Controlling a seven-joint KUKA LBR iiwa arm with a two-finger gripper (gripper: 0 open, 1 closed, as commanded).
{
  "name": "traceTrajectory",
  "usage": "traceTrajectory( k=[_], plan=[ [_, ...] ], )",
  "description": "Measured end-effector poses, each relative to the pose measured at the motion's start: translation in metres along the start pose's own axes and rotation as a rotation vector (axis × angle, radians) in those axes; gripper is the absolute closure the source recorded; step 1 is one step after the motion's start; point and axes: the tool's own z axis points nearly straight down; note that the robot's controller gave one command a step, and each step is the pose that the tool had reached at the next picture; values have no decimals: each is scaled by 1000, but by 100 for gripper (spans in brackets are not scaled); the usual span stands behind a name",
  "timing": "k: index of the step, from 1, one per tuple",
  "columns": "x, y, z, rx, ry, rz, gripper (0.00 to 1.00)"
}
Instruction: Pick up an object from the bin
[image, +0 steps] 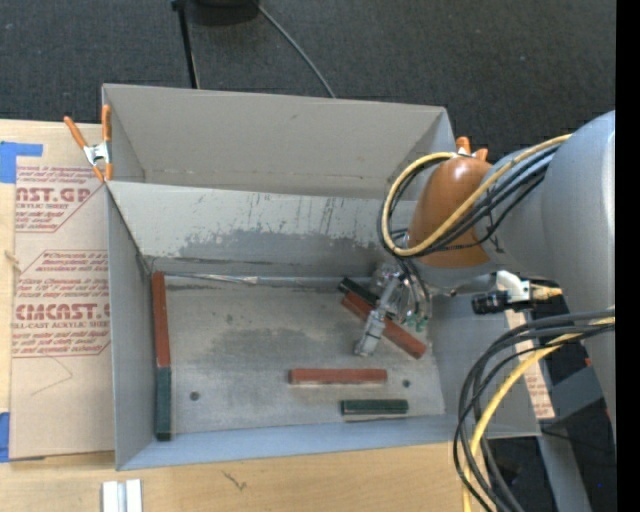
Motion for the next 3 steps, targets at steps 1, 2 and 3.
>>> traceTrajectory(
  k=[1, 2, 3],
  plan=[
    [0, -1, -27, -2, 0, 22, 0],
    [7, 3, -20, 0, 0, 215, 100],
    [7, 3, -20, 0, 0, 214, 100]
  ],
)
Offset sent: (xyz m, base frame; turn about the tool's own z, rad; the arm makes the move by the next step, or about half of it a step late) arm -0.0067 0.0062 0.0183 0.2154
